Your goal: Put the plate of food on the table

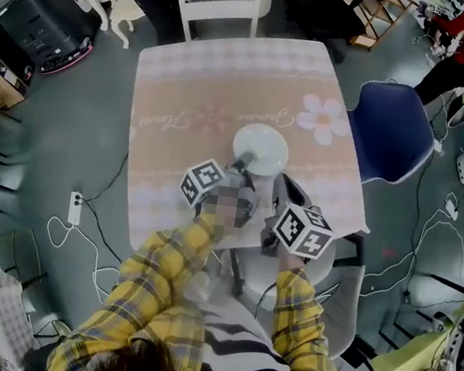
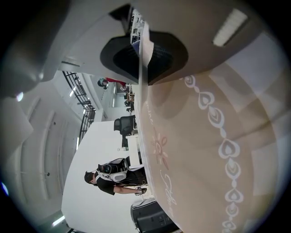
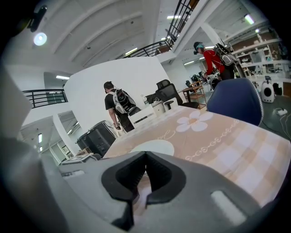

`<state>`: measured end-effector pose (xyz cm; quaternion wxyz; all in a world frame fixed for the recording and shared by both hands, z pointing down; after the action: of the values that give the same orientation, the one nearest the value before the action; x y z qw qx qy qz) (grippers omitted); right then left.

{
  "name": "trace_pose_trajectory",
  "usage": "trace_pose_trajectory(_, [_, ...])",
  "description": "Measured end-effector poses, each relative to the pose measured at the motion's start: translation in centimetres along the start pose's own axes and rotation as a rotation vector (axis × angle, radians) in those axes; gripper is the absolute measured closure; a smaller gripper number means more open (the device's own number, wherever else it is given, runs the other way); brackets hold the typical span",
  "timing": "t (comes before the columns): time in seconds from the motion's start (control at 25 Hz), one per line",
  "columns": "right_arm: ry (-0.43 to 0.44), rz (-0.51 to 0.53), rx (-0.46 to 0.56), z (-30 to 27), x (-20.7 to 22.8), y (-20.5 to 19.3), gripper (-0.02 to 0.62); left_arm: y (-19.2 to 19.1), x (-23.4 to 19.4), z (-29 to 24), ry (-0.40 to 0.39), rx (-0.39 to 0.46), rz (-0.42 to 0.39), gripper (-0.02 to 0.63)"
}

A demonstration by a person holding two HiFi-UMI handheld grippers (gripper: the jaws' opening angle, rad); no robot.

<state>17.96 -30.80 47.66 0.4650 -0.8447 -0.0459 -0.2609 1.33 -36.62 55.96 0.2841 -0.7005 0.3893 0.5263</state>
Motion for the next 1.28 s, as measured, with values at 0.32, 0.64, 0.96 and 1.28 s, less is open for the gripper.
trace_pose_trajectory(0.32, [0.000, -0.038, -0.008, -1.8, 1.0, -0.1, 0.600, 0.0, -0.7, -0.8, 0.061, -0.007, 0.033, 0.574])
trace_pose_trajectory(0.64, [0.005, -0.030, -0.056, -2.8, 1.1, -0.7, 0.598, 0.1, -0.1, -0.7, 0.124, -0.055, -0.043, 0.537])
trace_pose_trajectory(0.96, [0.017, -0.032, -0.056, -2.8, 1.2, -0.8, 0.600, 0.1, 0.8, -0.2, 0.253, -0.124, -0.224, 0.414])
trace_pose_trajectory(1.28, [0.000, -0.027, -0.069, -2.5, 1.6, -1.3, 0.598, -0.5, 0.3, 1.3, 0.340, -0.146, -0.344, 0.431])
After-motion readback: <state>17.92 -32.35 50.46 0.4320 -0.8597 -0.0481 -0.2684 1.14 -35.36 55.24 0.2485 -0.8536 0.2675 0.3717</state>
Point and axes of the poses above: the fingertips, and each gripper's own axes: z backward along the fingers, x to its right, y out of its top, the point moved 9 cm from there along z, backward along the fingers, and after that the axes turned 1 degree about y, right-handed, at the moved point
